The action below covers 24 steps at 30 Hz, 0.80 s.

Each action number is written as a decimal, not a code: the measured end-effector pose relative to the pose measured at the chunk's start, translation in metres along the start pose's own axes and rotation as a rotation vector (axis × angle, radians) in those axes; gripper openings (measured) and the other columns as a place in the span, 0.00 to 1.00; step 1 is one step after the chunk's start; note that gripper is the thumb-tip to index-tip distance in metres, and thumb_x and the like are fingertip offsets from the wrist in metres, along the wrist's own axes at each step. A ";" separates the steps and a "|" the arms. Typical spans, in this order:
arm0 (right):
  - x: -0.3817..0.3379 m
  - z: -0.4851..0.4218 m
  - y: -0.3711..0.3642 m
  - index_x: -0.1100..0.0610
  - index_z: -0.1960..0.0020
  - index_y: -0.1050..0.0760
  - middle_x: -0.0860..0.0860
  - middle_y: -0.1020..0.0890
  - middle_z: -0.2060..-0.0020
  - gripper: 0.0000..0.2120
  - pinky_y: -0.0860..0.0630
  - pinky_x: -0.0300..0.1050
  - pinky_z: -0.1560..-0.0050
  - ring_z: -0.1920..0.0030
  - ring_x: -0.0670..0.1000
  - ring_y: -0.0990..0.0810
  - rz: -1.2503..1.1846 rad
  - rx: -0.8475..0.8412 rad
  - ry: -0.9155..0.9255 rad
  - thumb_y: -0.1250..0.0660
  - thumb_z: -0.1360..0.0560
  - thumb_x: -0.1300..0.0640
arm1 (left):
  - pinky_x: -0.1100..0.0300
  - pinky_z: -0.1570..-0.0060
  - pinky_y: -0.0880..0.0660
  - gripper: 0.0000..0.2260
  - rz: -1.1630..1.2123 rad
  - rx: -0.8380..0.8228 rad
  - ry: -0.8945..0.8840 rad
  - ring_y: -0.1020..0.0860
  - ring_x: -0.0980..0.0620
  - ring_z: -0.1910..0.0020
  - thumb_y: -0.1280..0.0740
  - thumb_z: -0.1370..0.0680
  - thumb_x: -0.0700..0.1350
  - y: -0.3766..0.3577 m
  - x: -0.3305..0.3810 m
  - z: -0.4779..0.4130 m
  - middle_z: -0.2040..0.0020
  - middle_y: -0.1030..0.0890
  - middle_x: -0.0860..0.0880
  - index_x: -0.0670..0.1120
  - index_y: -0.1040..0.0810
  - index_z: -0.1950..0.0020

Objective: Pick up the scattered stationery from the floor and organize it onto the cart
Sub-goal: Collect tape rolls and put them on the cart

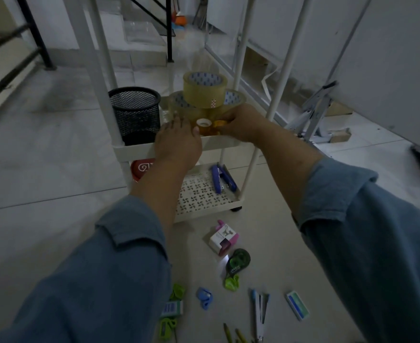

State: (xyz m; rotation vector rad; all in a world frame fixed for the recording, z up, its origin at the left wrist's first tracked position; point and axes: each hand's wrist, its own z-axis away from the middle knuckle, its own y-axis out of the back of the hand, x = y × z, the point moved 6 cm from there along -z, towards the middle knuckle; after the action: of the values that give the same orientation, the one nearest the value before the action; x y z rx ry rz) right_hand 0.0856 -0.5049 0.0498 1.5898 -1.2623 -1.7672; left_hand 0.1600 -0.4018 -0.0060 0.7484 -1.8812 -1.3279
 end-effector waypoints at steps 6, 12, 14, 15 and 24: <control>0.013 -0.009 0.011 0.61 0.43 0.23 0.54 0.25 0.54 0.18 0.28 0.46 0.43 0.52 0.50 0.28 0.125 0.116 -0.130 0.28 0.30 0.55 | 0.52 0.27 0.47 0.22 -0.018 0.025 -0.026 0.38 0.44 0.27 0.54 0.17 0.48 0.000 0.001 0.004 0.27 0.36 0.40 0.38 0.35 0.30; 0.004 -0.003 0.011 0.60 0.35 0.31 0.58 0.26 0.38 0.22 0.30 0.45 0.39 0.38 0.56 0.27 0.184 0.067 -0.129 0.32 0.26 0.55 | 0.52 0.27 0.49 0.22 -0.037 0.028 -0.014 0.38 0.45 0.28 0.54 0.17 0.48 0.001 0.002 0.005 0.27 0.36 0.40 0.37 0.36 0.29; 0.003 -0.002 0.010 0.61 0.36 0.30 0.58 0.25 0.42 0.21 0.30 0.45 0.40 0.40 0.55 0.27 0.194 0.087 -0.115 0.33 0.26 0.54 | 0.52 0.27 0.50 0.22 -0.043 0.036 -0.010 0.39 0.45 0.27 0.54 0.18 0.48 0.001 0.002 0.006 0.27 0.36 0.40 0.38 0.36 0.29; 0.004 -0.002 0.010 0.62 0.38 0.28 0.57 0.24 0.47 0.19 0.29 0.45 0.43 0.44 0.54 0.25 0.159 0.114 -0.123 0.33 0.25 0.55 | 0.52 0.27 0.50 0.22 -0.039 0.038 -0.013 0.39 0.45 0.27 0.54 0.17 0.48 0.002 0.002 0.007 0.26 0.36 0.41 0.38 0.37 0.28; 0.021 -0.006 0.005 0.62 0.49 0.21 0.56 0.20 0.54 0.13 0.30 0.40 0.59 0.54 0.51 0.24 -0.013 0.211 -0.172 0.34 0.26 0.54 | 0.52 0.30 0.43 0.21 -0.030 0.053 -0.026 0.32 0.43 0.32 0.54 0.18 0.48 0.001 0.002 0.005 0.31 0.30 0.40 0.38 0.32 0.33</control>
State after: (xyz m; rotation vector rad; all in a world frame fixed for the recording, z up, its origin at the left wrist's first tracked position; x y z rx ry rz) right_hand 0.0856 -0.5264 0.0431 1.5861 -1.5673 -1.8641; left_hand 0.1546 -0.4003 -0.0060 0.7927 -1.9392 -1.3163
